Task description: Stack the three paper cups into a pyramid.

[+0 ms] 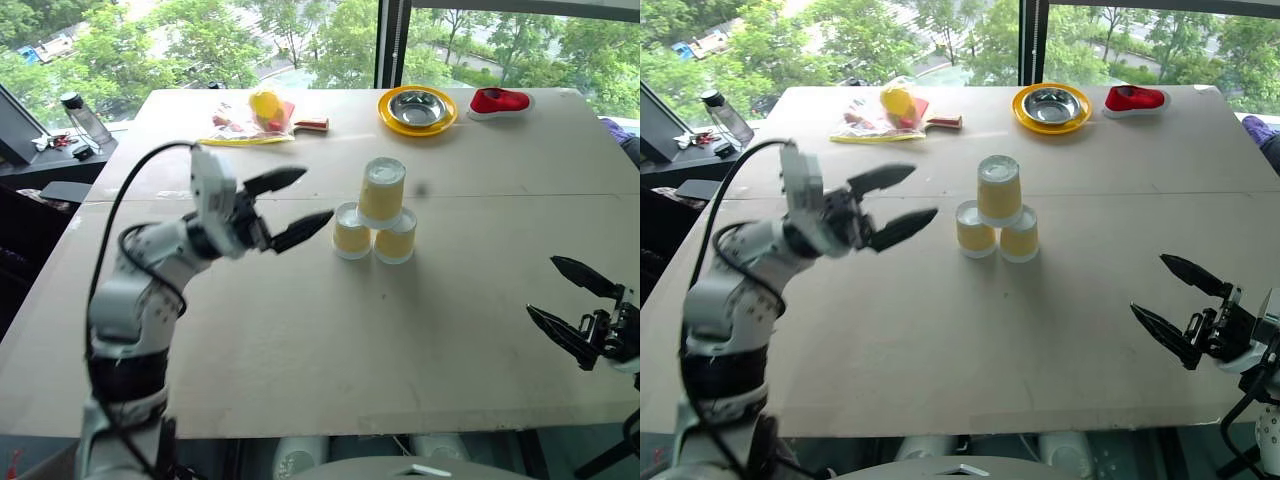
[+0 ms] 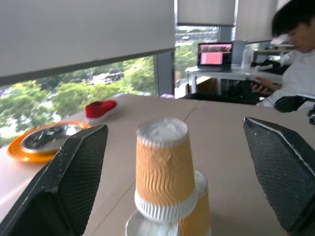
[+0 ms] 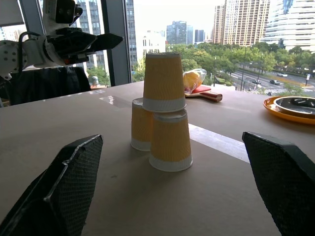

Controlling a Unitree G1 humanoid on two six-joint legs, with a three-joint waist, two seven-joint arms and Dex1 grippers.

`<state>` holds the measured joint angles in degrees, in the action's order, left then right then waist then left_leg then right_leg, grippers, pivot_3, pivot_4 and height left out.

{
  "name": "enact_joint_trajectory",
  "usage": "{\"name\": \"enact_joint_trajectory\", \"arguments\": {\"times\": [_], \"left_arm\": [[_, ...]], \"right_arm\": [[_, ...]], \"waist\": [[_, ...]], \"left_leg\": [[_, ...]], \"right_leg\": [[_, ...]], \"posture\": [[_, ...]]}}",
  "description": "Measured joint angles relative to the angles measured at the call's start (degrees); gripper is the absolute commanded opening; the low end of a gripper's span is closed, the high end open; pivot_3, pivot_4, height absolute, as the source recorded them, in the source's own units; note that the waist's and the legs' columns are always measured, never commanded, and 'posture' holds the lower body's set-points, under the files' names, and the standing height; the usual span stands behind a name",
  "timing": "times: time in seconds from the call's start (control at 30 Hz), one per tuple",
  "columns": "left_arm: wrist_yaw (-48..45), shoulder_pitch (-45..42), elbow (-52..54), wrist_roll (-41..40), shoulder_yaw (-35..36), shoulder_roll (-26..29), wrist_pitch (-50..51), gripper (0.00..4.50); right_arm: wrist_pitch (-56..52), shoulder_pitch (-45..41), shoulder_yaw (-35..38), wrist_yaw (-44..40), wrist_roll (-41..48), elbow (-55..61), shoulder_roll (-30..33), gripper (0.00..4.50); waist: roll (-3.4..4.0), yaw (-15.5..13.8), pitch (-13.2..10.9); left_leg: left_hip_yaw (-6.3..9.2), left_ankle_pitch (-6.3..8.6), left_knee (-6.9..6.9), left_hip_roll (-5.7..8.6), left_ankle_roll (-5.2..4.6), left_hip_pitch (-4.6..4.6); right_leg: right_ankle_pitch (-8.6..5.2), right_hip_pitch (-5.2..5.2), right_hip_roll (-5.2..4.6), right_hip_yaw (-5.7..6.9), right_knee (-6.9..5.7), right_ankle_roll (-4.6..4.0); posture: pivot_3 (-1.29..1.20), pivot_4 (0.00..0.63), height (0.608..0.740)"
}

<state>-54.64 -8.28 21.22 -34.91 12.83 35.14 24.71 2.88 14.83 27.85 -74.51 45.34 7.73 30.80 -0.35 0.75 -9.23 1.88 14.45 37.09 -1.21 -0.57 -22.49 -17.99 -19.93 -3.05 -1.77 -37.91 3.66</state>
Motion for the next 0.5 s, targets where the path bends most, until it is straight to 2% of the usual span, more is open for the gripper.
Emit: {"name": "enact_joint_trajectory", "arguments": {"times": [0.1,0.23,0.3,0.37,0.5], "left_arm": [[2.7,14.3,2.9,3.8,1.4,0.5,-0.7,4.48],[6.0,22.9,4.5,8.2,0.7,-0.5,-3.3,4.48],[7.9,30.1,4.6,12.1,-2.7,-2.8,-5.5,4.48],[10.1,32.6,4.7,14.5,-4.3,-5.0,-8.9,4.48],[11.4,33.3,3.9,16.7,-4.9,-5.5,-11.7,4.48]], "right_arm": [[2.0,-0.4,-0.7,-2.2,-2.2,-3.9,0.0,4.50],[5.3,-1.1,-1.5,-3.3,-5.6,-8.9,0.3,4.50],[7.5,-1.0,-2.3,-2.9,-9.6,-13.2,0.9,4.50],[9.1,-0.2,-2.9,-2.3,-12.6,-17.0,0.9,4.50],[11.2,-0.9,-4.0,-0.7,-16.1,-19.9,1.3,4.50]], "waist": [[-0.04,-0.4,0.0],[-0.02,-1.0,0.0],[-0.04,-1.0,0.0],[-0.01,-1.4,0.1],[0.28,-1.4,0.3]], "left_leg": [[0.07,0.01,0.03,0.02,0.00,0.07],[0.03,0.00,0.03,0.03,0.00,0.26],[-0.31,0.01,-0.20,0.10,-0.01,0.55],[-0.31,0.01,-0.27,0.14,-0.01,0.59],[-0.37,0.01,-0.34,0.11,-0.01,0.66]], "right_leg": [[0.00,0.12,-0.08,-0.01,0.01,-0.03],[0.02,0.31,-0.13,-0.21,0.05,-0.12],[-0.09,0.43,-0.26,-0.53,0.10,-0.31],[-0.10,0.42,-0.33,-0.54,0.13,-0.33],[-0.11,0.41,-0.49,-0.56,0.09,-0.34]], "posture": [[0.00,0.150,0.740],[0.00,0.150,0.740],[0.00,0.150,0.740],[0.00,0.150,0.740],[0.00,0.150,0.740]]}}
